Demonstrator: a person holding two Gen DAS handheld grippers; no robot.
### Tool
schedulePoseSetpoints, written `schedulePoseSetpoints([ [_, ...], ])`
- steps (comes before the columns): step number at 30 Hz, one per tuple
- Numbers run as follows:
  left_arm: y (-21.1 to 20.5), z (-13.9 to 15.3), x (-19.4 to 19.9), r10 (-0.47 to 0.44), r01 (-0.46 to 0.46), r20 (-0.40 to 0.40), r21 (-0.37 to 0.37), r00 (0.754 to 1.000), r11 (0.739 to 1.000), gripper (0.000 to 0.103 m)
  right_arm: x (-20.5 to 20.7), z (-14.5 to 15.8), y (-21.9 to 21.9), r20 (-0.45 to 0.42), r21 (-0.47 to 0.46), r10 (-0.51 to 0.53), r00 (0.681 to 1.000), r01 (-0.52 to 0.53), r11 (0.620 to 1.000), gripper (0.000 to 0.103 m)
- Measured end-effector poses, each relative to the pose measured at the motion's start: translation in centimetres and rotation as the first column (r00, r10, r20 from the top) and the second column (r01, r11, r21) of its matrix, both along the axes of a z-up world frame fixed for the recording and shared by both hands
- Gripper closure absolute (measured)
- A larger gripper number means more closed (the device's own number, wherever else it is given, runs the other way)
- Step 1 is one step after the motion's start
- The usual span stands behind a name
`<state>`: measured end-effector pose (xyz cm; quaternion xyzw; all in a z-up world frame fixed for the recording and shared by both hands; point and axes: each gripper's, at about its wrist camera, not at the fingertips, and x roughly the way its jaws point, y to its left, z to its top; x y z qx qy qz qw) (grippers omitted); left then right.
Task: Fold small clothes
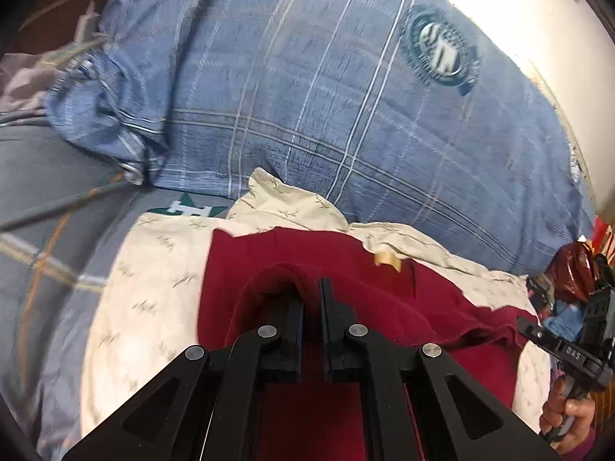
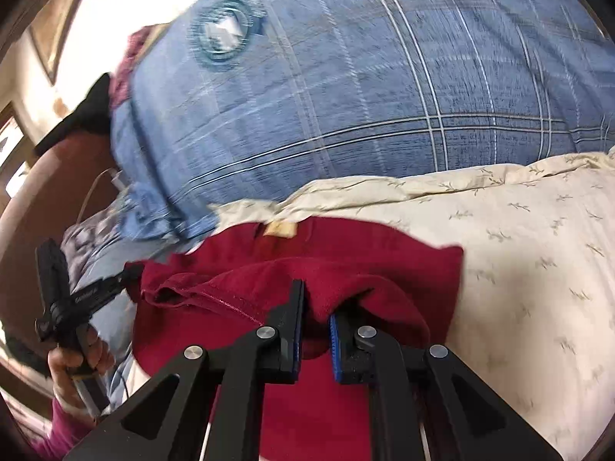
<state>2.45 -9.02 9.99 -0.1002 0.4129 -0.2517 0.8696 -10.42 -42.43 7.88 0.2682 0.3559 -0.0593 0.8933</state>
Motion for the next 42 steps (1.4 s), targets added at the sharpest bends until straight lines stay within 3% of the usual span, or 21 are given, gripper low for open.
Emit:
schedulePoseSetpoints([
  [2, -0.6, -1.7, 1.9, 0.025, -0.025, -0.034, 0.004, 0.999, 1.000, 0.090, 1.8, -1.9, -1.5, -0.066, 0.034, -0.029, 0.997, 0.031, 0.999, 0.083],
  [3, -0.8, -2.4, 3.3, 0.027, -0.027, -0.053, 0.007, 0.998, 1.000, 0.084, 2.3, -2.8, -2.3, -0.105, 0.053, -0.049, 0.993, 0.055, 0.997, 0.075],
  [5, -0.7, -2.8, 4.5, 0.039, -0.039, -0.069, 0.006, 0.997, 0.999, 0.049, 1.6, -3.0, -3.3, -0.079, 0.100, -0.071, 0.994, 0.079, 0.992, 0.071],
  [7, 0.4, -2.5, 5.6, 0.084, -0.085, -0.065, -0.013, 0.994, 0.996, 0.040, -0.3, -1.9, -3.5, -0.024, 0.078, -0.113, 0.993, 0.115, 0.990, 0.052],
  [9, 1.7, -1.7, 5.4, 0.113, -0.115, -0.049, -0.050, 0.992, 0.992, 0.038, -1.8, -0.6, -3.1, 0.032, 0.026, -0.135, 0.990, 0.134, 0.991, 0.052],
  [11, 2.4, -1.4, 5.0, 0.141, -0.142, -0.028, -0.060, 0.990, 0.988, 0.035, -2.1, 0.3, -1.8, 0.063, -0.001, -0.082, 0.995, 0.083, 0.997, 0.053],
  [15, 1.0, -2.5, 4.7, 0.101, -0.101, -0.045, -0.002, 0.994, 0.995, 0.035, 1.4, -0.5, 1.5, -0.023, -0.150, 0.012, 1.000, -0.015, 0.989, 0.058],
  [19, -1.0, -4.9, 5.4, 0.081, -0.070, -0.086, 0.119, 0.993, 0.990, 0.035, 6.5, -3.3, 0.6, -0.105, -0.261, -0.071, 0.992, 0.042, 0.964, 0.060],
  [22, -1.9, -6.5, 6.7, 0.090, -0.069, -0.120, 0.169, 0.989, 0.983, 0.033, 9.1, -6.6, -2.2, -0.209, -0.202, -0.149, 0.966, 0.107, 0.974, 0.059],
  [25, -1.9, -6.4, 7.4, 0.087, -0.067, -0.131, 0.148, 0.988, 0.987, 0.034, 9.0, -6.6, -2.5, -0.192, -0.188, -0.156, 0.969, 0.120, 0.975, 0.058],
  [29, -0.7, -4.8, 6.4, 0.071, -0.056, -0.106, 0.139, 0.992, 0.989, 0.035, 5.7, -3.8, -0.6, -0.134, -0.179, -0.107, 0.985, 0.082, 0.980, 0.054],
  [32, 1.1, -2.7, 4.2, 0.019, -0.010, -0.080, 0.111, 0.997, 0.994, 0.035, 1.8, -2.1, 1.0, -0.087, -0.153, -0.046, 0.995, 0.032, 0.988, 0.040],
  [36, 3.3, -0.5, 0.2, -0.042, 0.044, -0.031, 0.072, 0.999, 0.996, 0.031, -3.2, -1.3, 2.8, -0.085, -0.171, -0.011, 0.996, -0.004, 0.985, 0.039],
  [39, 4.2, -1.1, -2.4, -0.137, 0.141, -0.070, 0.058, 0.988, 0.988, 0.030, -6.5, -1.6, 2.9, -0.088, -0.170, -0.038, 0.995, 0.022, 0.985, 0.039],
  [42, 4.3, -2.8, -4.0, -0.198, 0.210, -0.122, 0.096, 0.972, 0.973, 0.030, -8.8, -2.3, 2.8, -0.093, -0.138, -0.065, 0.994, 0.052, 0.989, 0.039],
])
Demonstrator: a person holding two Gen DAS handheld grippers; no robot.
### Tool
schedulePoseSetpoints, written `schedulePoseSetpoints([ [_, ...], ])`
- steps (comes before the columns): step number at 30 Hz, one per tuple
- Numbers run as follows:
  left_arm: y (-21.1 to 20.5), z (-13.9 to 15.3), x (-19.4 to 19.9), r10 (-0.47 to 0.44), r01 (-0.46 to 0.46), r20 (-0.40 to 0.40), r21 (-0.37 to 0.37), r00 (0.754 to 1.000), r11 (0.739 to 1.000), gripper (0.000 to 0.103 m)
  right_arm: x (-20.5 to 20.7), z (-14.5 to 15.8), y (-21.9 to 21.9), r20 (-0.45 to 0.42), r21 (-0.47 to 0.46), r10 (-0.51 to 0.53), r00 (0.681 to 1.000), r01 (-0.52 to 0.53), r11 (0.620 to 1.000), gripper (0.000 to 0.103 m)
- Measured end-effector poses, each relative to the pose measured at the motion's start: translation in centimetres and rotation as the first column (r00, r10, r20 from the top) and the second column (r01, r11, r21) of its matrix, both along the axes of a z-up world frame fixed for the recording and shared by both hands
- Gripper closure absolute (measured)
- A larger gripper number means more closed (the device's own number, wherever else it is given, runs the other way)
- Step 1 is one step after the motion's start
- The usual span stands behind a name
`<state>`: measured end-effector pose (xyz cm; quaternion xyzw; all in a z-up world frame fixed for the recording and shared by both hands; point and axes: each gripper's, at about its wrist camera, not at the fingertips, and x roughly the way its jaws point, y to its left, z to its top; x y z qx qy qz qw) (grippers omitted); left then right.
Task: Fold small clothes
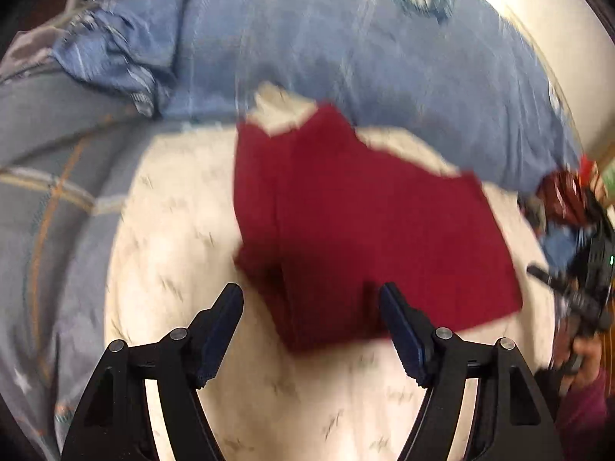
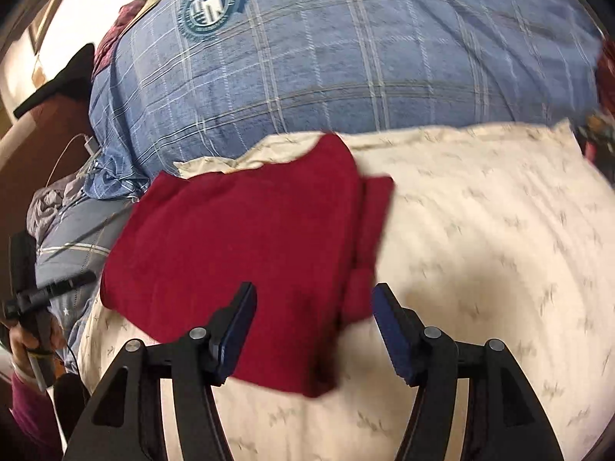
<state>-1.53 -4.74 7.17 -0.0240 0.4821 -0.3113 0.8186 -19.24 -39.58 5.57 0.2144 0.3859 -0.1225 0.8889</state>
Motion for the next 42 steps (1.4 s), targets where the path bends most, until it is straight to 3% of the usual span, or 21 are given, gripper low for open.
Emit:
schedulePoseSetpoints([
  [3, -0.2, -1.2, -0.1, -0.002, 0.002, -0.020, 0.023, 1.000, 1.000, 0.032, -0.2, -1.6, 0.0, -0.048, 0.040, 0.001, 0.999, 0.001, 0.999, 0.039],
  [5, 0.0, -1.6, 0.2, 0.005, -0.006, -0.032, -0.021, 0.999, 1.000, 0.035, -0.3, -2.4, 0.5, -0.042, 0.066, 0.015, 0.999, -0.012, 0.998, 0.040],
  [6, 0.0, -2.0, 0.5, 0.005, -0.007, -0.042, -0.042, 0.999, 0.999, 0.040, -0.3, -2.7, 0.7, -0.041, 0.077, 0.022, 0.999, -0.019, 0.997, 0.047],
  [7, -0.2, -2.2, 0.7, -0.009, 0.007, -0.053, -0.041, 0.999, 0.999, 0.058, -0.1, -3.3, 0.9, -0.053, 0.088, 0.029, 0.998, -0.024, 0.996, 0.077],
  [8, -0.4, -2.3, 0.7, -0.027, 0.025, -0.058, -0.025, 0.998, 0.999, 0.070, 0.2, -3.7, 1.1, -0.068, 0.094, 0.040, 0.997, -0.034, 0.995, 0.087],
  [9, -0.6, -2.5, 0.9, -0.026, 0.026, -0.046, -0.009, 0.999, 1.000, 0.072, 0.4, -3.9, 1.3, -0.079, 0.069, 0.036, 0.996, -0.031, 0.997, 0.088],
  [11, -0.2, -1.6, 0.6, -0.045, 0.045, -0.035, 0.000, 0.998, 0.999, 0.088, 0.2, -3.2, 1.5, -0.071, 0.038, 0.045, 0.996, -0.042, 0.998, 0.092],
  [16, 1.7, 0.7, -0.3, -0.045, 0.043, 0.037, 0.038, 0.998, 0.998, 0.097, -1.3, -0.9, 0.7, -0.030, -0.004, 0.041, 0.999, -0.041, 0.999, 0.097],
  [17, 2.2, 0.0, -0.2, -0.021, 0.018, 0.037, 0.066, 0.999, 0.998, 0.097, -1.3, -1.0, 0.5, -0.038, -0.003, 0.037, 0.999, -0.037, 0.999, 0.097],
  [21, 2.8, -2.3, -0.5, 0.029, -0.027, -0.039, 0.050, 0.999, 0.998, 0.097, -0.8, -2.7, 0.9, -0.095, -0.003, 0.032, 0.995, -0.032, 0.999, 0.097],
  [25, 2.4, -0.1, -1.4, 0.064, -0.066, 0.033, 0.061, 0.997, 0.996, 0.093, -1.6, 0.0, 0.8, -0.041, 0.018, -0.027, 0.999, 0.028, 0.999, 0.082],
  [27, 2.2, 1.2, -2.0, 0.093, -0.100, 0.079, 0.086, 0.993, 0.991, 0.079, -1.2, 2.0, 1.4, -0.001, -0.019, -0.007, 1.000, 0.007, 1.000, 0.075],
  [29, 1.8, 2.4, -2.3, 0.116, -0.121, 0.097, 0.050, 0.989, 0.991, 0.046, 0.1, 3.4, 2.5, 0.032, -0.054, 0.036, 0.999, -0.035, 0.998, 0.070],
  [30, 1.3, 2.9, -2.4, 0.123, -0.124, 0.095, 0.004, 0.988, 0.992, 0.044, 1.3, 3.8, 3.4, 0.044, -0.067, 0.075, 0.996, -0.072, 0.995, 0.067],
  [34, -0.3, 3.5, -1.6, 0.186, -0.184, 0.110, -0.024, 0.976, 0.983, 0.044, 6.8, 3.2, 6.3, 0.035, -0.099, 0.177, 0.984, -0.173, 0.980, 0.066],
  [38, -1.9, 1.6, -1.2, 0.222, -0.234, 0.182, 0.049, 0.958, 0.971, 0.044, 13.5, 1.7, 9.3, 0.004, -0.101, 0.269, 0.963, -0.267, 0.958, 0.066],
  [42, -1.7, -0.9, -1.1, 0.236, -0.250, 0.150, 0.086, 0.960, 0.964, 0.044, 18.7, 1.0, 11.8, 0.010, -0.125, 0.325, 0.946, -0.321, 0.939, 0.066],
])
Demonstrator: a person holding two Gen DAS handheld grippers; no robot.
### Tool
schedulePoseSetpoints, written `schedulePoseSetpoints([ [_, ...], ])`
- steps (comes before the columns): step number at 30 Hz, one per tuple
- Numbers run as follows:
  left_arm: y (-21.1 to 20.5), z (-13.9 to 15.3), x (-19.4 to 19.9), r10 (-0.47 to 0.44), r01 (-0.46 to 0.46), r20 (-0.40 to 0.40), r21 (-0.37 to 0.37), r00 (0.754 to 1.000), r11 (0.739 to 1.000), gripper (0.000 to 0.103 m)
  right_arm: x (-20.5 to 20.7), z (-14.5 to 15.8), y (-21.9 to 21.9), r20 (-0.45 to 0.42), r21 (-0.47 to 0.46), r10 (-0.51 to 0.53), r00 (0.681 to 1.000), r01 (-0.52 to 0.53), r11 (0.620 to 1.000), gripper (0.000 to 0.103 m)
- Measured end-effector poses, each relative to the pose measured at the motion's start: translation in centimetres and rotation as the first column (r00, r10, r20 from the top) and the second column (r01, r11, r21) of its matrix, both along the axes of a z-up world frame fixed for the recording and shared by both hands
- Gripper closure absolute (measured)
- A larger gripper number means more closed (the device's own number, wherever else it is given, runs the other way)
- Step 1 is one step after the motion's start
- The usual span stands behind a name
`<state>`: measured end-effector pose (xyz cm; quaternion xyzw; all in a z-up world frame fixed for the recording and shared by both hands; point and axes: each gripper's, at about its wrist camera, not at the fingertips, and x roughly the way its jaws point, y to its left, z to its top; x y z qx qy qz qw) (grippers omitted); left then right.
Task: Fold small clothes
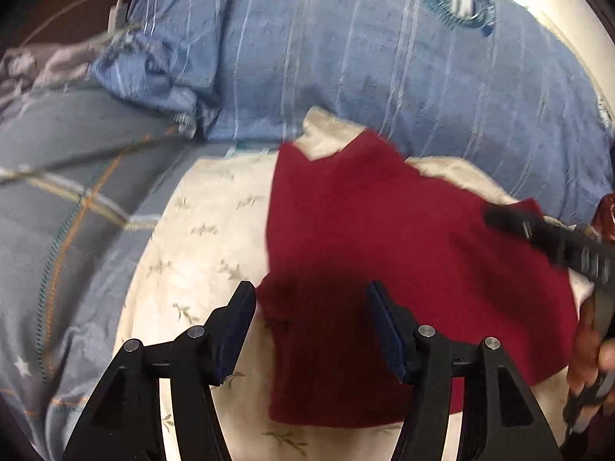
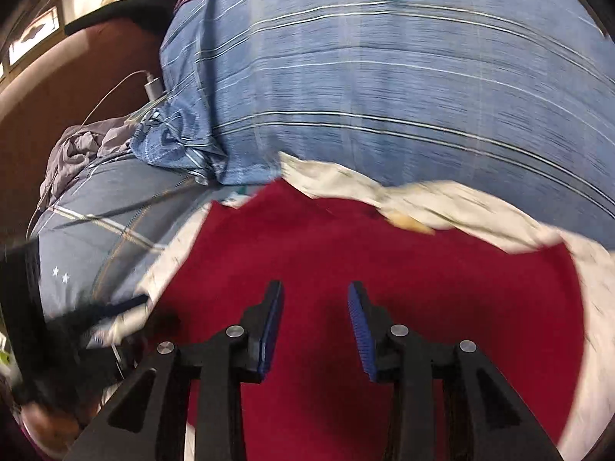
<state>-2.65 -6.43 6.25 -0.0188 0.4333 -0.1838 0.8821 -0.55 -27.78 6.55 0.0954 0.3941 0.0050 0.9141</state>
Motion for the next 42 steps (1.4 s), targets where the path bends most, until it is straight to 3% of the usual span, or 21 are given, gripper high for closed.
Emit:
schedulePoseSetpoints([
  [8, -0.5, -1.1, 1.1, -0.012, 0.012, -0.027, -0.007, 1.000, 1.000, 0.035, 9.9, -2.3, 3.5, -0.022, -0.032, 0.061, 0.998, -0.062, 0.998, 0.067],
  [14, -0.6, -1.7, 2.9, -0.004, 0.003, -0.039, -0.017, 0.999, 1.000, 0.032, 14.1, -6.4, 3.2, -0.122, -0.024, 0.019, 0.992, -0.022, 0.999, 0.067],
  [21, -0.7, -2.0, 3.5, -0.003, 0.002, -0.052, -0.027, 0.999, 1.000, 0.030, 13.9, -6.2, 3.2, -0.105, -0.032, 0.000, 0.994, -0.003, 0.999, 0.064],
  [27, -0.3, -1.7, 3.5, 0.005, -0.006, -0.046, -0.040, 0.999, 0.999, 0.030, 9.6, -3.6, 2.2, -0.047, 0.033, -0.014, 0.999, 0.016, 0.999, 0.054],
  [32, 0.0, -1.3, 3.2, 0.023, -0.024, -0.016, -0.034, 1.000, 0.999, 0.030, 6.9, -2.4, 2.7, -0.036, -0.017, 0.016, 0.999, -0.017, 1.000, 0.052],
  [36, -0.1, -1.1, 3.0, 0.038, -0.038, 0.015, -0.015, 0.999, 0.999, 0.030, 6.3, -2.7, 2.9, -0.027, -0.061, 0.004, 1.000, -0.006, 0.998, 0.051],
  [42, -0.6, -0.8, 2.7, 0.039, -0.040, 0.051, 0.002, 0.998, 0.999, 0.030, 5.6, -3.4, 2.2, -0.056, -0.014, -0.021, 0.998, 0.020, 1.000, 0.051],
])
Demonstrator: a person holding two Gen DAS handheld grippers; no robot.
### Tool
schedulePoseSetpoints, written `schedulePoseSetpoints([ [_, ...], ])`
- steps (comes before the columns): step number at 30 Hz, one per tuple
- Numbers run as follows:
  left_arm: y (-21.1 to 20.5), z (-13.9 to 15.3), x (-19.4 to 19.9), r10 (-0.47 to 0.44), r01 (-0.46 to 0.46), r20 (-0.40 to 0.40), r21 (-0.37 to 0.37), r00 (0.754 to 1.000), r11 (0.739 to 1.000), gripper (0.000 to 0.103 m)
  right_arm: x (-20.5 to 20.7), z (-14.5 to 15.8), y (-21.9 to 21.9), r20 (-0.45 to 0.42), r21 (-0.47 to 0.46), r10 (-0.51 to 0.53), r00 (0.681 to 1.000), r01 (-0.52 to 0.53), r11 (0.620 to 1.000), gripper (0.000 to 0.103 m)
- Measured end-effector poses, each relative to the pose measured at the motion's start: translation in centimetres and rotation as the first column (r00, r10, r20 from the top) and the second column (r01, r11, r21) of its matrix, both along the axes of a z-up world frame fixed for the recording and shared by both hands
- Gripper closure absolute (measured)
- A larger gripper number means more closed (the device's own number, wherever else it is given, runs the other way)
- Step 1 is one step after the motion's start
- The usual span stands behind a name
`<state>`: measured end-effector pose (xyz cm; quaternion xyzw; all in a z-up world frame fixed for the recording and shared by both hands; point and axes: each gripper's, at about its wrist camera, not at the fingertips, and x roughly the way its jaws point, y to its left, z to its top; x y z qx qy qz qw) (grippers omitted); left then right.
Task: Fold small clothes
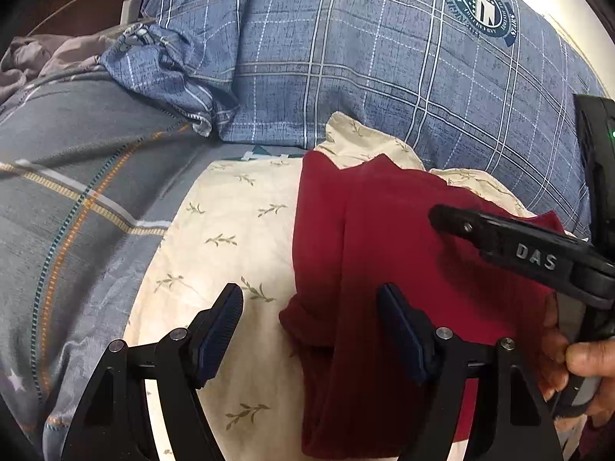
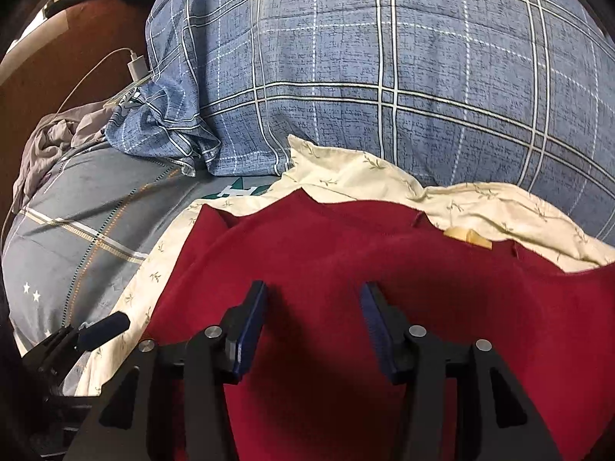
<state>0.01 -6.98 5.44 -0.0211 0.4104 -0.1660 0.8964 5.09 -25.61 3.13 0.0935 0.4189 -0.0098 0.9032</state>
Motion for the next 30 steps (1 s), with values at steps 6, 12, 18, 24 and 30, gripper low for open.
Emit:
schedulePoseSetpoints([
  [6, -0.2, 0.2, -0.1, -0.003, 0.003, 0.018, 0.008, 1.000, 1.000, 0.030, -2.5, 0.7, -1.3, 0.008, -0.010, -0.020, 1.000, 0.020, 1.000, 0.046],
  [12, -0.4, 0.0, -0.1, -0.003, 0.003, 0.024, 0.016, 1.000, 1.000, 0.030, -5.2, 0.7, -4.9, -0.004, -0.033, -0.101, 0.995, 0.101, 0.994, 0.046],
  [18, -0.7, -0.1, 0.1, -0.008, 0.007, 0.022, 0.024, 1.000, 1.000, 0.030, -8.8, 2.0, -11.0, 0.067, -0.078, -0.278, 0.958, 0.283, 0.956, 0.046],
  [24, -0.8, -0.2, 0.3, -0.011, 0.010, 0.013, 0.016, 1.000, 1.000, 0.030, -10.0, 0.0, -18.5, -0.005, -0.034, -0.469, 0.883, 0.468, 0.883, 0.052],
  [30, -0.9, -0.4, 0.6, -0.010, 0.009, 0.004, 0.014, 1.000, 1.000, 0.029, -8.7, -0.9, -18.7, -0.060, -0.077, -0.466, 0.883, 0.462, 0.884, 0.050],
])
